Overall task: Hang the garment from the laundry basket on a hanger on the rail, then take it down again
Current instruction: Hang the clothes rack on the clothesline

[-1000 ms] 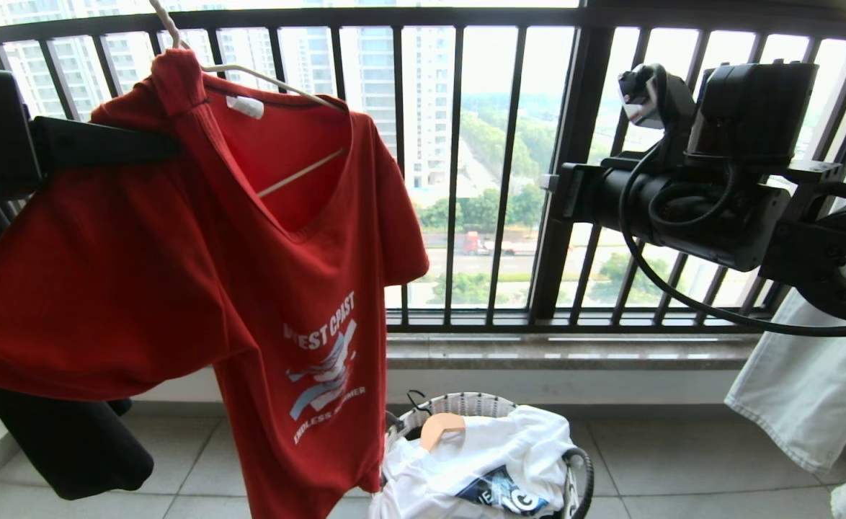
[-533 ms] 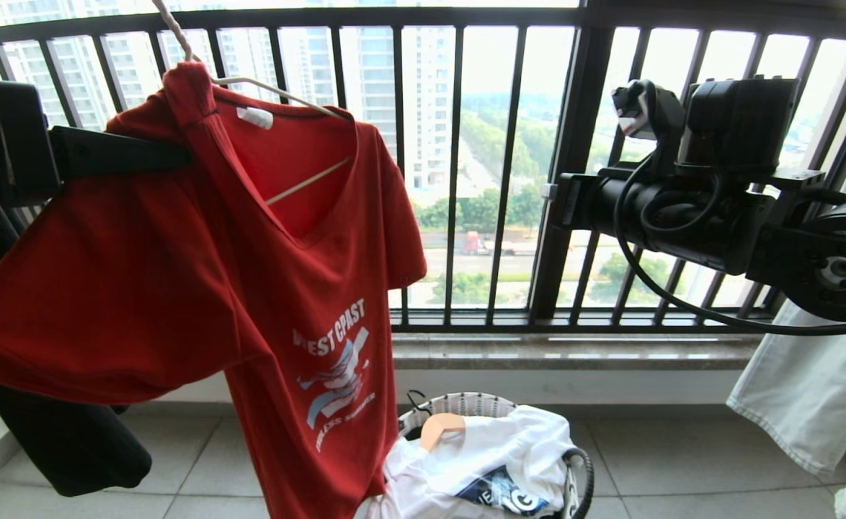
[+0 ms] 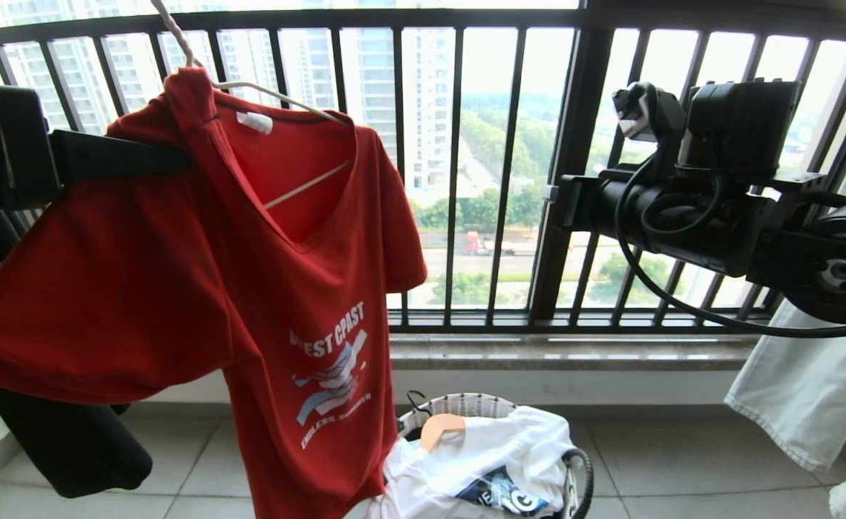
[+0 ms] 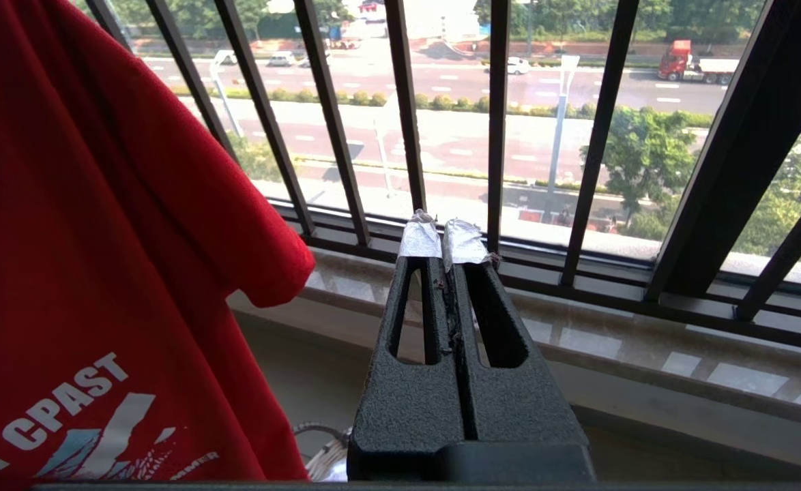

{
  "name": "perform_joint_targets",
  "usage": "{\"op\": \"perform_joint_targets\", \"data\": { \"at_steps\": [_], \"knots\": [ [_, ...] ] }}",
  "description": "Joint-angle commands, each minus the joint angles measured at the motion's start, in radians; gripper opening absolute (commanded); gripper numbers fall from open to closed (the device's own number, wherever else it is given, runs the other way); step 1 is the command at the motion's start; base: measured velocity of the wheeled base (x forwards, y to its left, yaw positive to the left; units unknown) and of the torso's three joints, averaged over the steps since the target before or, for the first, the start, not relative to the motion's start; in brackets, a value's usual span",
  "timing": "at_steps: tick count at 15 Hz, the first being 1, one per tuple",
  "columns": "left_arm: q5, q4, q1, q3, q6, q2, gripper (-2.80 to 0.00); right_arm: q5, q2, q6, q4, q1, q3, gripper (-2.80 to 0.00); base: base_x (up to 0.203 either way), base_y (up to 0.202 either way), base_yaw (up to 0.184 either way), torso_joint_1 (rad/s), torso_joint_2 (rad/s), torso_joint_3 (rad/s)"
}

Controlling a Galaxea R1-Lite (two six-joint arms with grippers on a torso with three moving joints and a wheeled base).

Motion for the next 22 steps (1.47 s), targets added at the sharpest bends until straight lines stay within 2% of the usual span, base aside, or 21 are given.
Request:
{"op": "perform_joint_targets", "data": {
  "at_steps": [1, 4, 15, 19, 22],
  "knots": [
    [-0.003, 0.001, -0.001, 0.002, 0.0, 0.0, -2.8, -0.001, -0.002, -0.001, -0.003, 0.001, 0.003, -2.8, 0.0, 0.0, 0.0, 0.017, -0.24, -0.23],
    [-0.003, 0.001, 0.0, 0.005, 0.0, -0.002, -2.8, -0.001, -0.003, -0.002, -0.003, -0.004, 0.003, -2.8, 0.0, 0.0, 0.0, 0.043, -0.25, -0.322],
    [-0.008, 0.002, -0.003, 0.002, -0.01, -0.013, -2.8, -0.001, -0.006, -0.003, -0.003, -0.005, 0.003, -2.8, 0.0, 0.0, 0.0, 0.133, -0.49, -0.326],
    [-0.007, 0.012, -0.056, 0.008, -0.019, -0.078, -2.8, -0.001, -0.036, -0.004, -0.003, -0.007, 0.013, -2.8, 0.0, 0.0, 0.0, 0.188, -0.49, -0.307],
    [-0.009, 0.014, -0.062, 0.011, -0.021, -0.116, -2.8, -0.001, -0.078, -0.009, 0.0, -0.005, 0.033, -2.8, 0.0, 0.0, 0.0, 0.203, -0.51, -0.3]
  ]
}}
